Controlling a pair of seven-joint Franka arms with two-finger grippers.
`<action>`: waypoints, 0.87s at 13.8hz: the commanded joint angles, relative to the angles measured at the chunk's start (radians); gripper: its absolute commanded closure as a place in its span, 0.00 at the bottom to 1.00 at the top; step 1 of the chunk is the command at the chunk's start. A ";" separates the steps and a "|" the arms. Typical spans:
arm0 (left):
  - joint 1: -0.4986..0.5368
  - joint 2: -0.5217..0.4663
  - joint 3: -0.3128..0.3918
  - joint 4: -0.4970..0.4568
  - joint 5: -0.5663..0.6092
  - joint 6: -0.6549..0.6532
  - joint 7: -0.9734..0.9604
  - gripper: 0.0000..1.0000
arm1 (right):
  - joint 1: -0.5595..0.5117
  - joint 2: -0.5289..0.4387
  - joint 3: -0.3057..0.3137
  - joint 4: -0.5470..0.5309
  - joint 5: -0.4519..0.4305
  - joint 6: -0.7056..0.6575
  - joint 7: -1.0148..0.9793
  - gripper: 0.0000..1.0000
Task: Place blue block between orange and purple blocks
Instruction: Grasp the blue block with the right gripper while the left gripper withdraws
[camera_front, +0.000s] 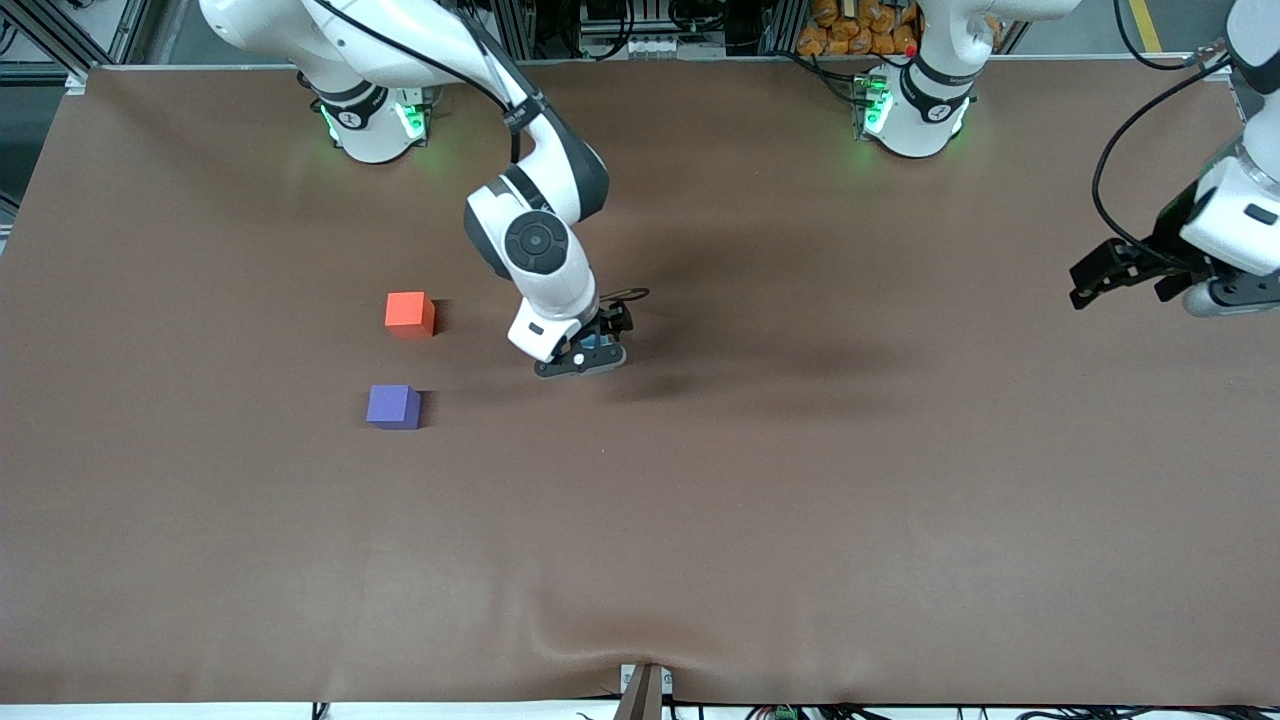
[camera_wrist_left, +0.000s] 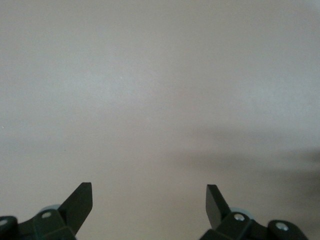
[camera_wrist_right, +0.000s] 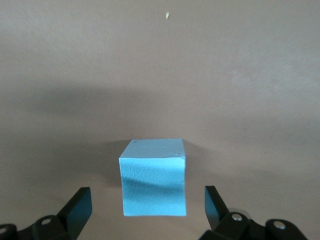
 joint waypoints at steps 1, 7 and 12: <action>0.126 -0.002 -0.153 0.067 0.018 -0.087 0.054 0.00 | 0.031 0.035 -0.015 -0.007 -0.001 0.040 0.026 0.00; 0.183 0.038 -0.238 0.220 -0.109 -0.261 0.058 0.00 | 0.040 0.047 -0.017 0.000 -0.002 0.054 0.043 1.00; 0.187 0.046 -0.235 0.228 -0.085 -0.289 0.079 0.00 | -0.059 -0.149 -0.038 -0.006 -0.004 -0.204 0.046 1.00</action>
